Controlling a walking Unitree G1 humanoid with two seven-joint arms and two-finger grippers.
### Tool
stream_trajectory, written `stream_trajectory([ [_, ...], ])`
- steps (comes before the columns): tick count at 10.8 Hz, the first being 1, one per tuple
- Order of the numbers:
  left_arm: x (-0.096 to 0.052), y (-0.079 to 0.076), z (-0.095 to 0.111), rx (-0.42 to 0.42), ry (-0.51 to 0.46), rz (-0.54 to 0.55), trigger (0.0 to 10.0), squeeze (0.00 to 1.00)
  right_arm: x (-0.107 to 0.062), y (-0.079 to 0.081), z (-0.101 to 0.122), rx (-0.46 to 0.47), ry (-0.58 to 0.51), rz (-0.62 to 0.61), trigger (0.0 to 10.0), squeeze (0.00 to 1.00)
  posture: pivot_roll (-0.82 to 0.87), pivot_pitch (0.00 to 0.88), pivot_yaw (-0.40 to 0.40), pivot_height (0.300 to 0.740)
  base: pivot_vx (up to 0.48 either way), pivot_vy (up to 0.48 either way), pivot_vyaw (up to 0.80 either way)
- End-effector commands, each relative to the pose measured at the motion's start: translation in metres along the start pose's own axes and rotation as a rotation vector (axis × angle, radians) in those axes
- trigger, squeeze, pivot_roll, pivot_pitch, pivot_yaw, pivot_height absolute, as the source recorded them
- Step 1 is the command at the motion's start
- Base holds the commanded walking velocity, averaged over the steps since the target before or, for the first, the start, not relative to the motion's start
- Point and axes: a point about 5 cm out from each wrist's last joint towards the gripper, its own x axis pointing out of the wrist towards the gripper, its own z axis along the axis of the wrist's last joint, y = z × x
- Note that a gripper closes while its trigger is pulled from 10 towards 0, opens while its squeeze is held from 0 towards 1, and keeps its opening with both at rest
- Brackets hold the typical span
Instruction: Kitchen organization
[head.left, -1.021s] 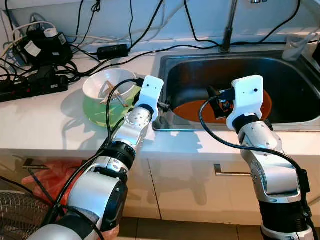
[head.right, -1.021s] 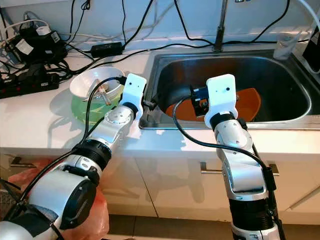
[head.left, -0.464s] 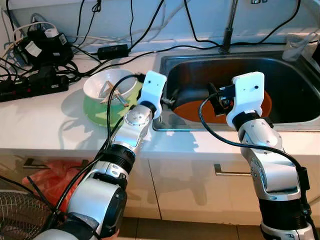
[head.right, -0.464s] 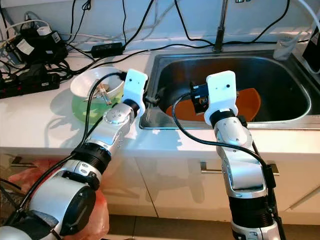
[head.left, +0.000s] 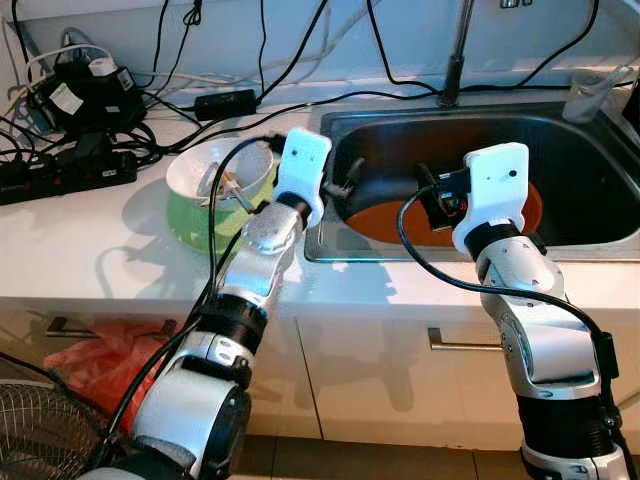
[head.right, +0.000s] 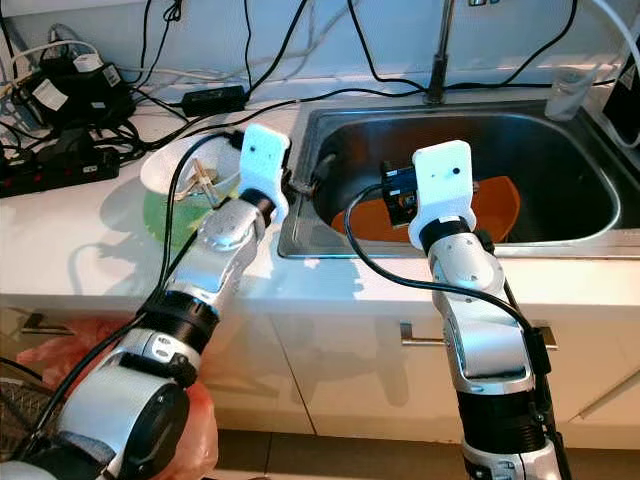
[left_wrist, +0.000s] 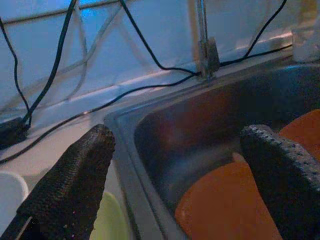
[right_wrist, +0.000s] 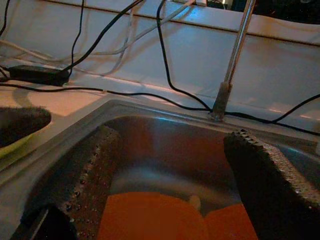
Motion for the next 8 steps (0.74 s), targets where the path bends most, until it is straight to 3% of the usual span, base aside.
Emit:
stream_trajectory([
  [1, -0.0008, 0.0053, 0.0036, 0.009, -0.009, 0.019, 10.0, 0.0, 0.0023, 0.0005, 0.0039, -0.003, -0.017, -0.002, 10.0, 0.0, -0.17, 0.0, 0.115, 0.74, 0.0, 0.0, 0.0],
  [5, -0.0013, 0.0079, 0.0042, 0.004, -0.005, 0.031, 10.0, 0.0, 0.0012, 0.0, 0.0035, -0.001, -0.017, -0.008, 10.0, 0.0, -0.17, 0.0, 0.118, 0.74, 0.0, 0.0, 0.0],
  [8, -0.0017, 0.0104, 0.002, 0.002, 0.01, 0.044, 10.0, 0.0, 0.0012, 0.0004, 0.0033, -0.001, -0.016, -0.004, 10.0, 0.0, -0.17, 0.0, 0.117, 0.74, 0.0, -0.285, 0.0],
])
